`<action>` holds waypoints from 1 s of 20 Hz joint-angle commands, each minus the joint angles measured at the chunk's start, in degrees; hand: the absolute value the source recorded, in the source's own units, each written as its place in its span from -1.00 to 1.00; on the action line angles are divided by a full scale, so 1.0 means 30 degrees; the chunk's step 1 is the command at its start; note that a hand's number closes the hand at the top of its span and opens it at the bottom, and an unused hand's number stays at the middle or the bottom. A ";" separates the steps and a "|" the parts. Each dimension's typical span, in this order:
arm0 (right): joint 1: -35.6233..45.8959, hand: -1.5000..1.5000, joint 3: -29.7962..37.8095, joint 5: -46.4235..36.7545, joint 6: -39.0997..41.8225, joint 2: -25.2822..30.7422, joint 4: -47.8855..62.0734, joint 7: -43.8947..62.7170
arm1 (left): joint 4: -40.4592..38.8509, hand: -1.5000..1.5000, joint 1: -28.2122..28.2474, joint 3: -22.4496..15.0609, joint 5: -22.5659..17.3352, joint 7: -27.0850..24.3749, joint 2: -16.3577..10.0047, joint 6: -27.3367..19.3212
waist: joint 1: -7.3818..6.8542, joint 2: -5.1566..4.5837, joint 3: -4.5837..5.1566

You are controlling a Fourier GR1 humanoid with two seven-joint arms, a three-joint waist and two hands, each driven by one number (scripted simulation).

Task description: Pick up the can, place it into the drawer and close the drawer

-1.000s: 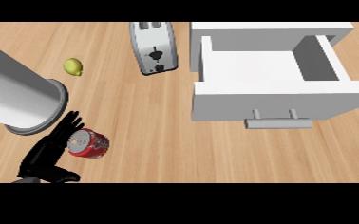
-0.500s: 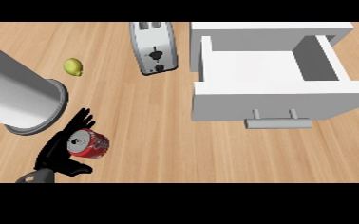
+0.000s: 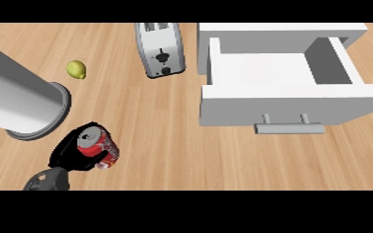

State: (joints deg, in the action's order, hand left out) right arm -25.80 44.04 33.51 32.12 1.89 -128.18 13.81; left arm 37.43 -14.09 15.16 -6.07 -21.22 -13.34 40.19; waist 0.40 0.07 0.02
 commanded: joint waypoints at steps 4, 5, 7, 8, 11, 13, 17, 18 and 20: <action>0.0768 -1.00 -0.0087 -0.0102 -0.0937 0.0500 -0.0010 0.0751 | 0.2213 1.00 0.0002 -0.0737 -0.1174 0.0765 0.0910 0.1843 | -0.0173 0.0022 -0.0014; 0.0495 -1.00 -0.0016 -0.0976 0.0191 -0.0337 0.0887 -0.0688 | 0.3299 1.00 -0.0049 -0.0594 -0.1767 0.1804 0.0769 0.1726 | -0.0181 0.0047 -0.0029; 0.0283 -1.00 -0.0030 0.0084 -0.0426 0.0096 -0.0327 0.0706 | 0.3614 1.00 -0.0141 0.0417 -0.2421 0.1695 0.1697 -0.1112 | -0.0138 0.0029 -0.0016; 0.0184 -1.00 0.0210 0.0376 -0.0498 -0.0226 -0.0185 0.0197 | 0.3757 1.00 -0.0322 0.0702 -0.2142 0.1079 0.2801 -0.3308 | -0.0120 0.0058 -0.0025; 0.0227 -1.00 -0.0597 -0.0379 -0.0907 -0.0612 -0.0924 0.0768 | 0.3701 1.00 -0.0984 0.2129 -0.2386 0.0400 0.4009 -0.7433 | -0.0211 0.0008 -0.0015; 0.0416 -1.00 -0.0384 -0.0433 -0.0620 -0.0519 -0.0525 0.0490 | 0.5008 1.00 -0.1636 0.1184 -0.2742 0.0944 0.4375 -0.8865 | -0.0111 0.0043 -0.0022; -0.0535 -1.00 -0.0391 -0.0017 -0.0210 -0.0625 -0.0541 0.0167 | 0.6866 1.00 -0.1009 -0.1375 -0.3813 0.1453 0.4420 -1.0807 | 0.0002 0.0032 -0.0011; 0.0474 -1.00 -0.0268 -0.0227 -0.1274 -0.0197 -0.0853 0.0783 | 0.8273 1.00 -0.0983 -0.2191 -0.4279 0.2173 0.4426 -1.1464 | -0.0101 0.0043 -0.0012; -0.0350 -1.00 -0.0442 -0.0462 -0.0885 -0.0624 -0.0996 -0.0099 | 1.0519 1.00 -0.0830 -0.3153 -0.4173 0.3306 0.4434 -1.2785 | -0.0133 0.0087 -0.0023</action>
State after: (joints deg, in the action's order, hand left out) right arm -26.79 42.38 32.60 29.64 0.33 -130.92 14.02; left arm 60.11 -17.66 11.18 -17.17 -14.68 -0.65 8.71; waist 0.23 0.25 -0.04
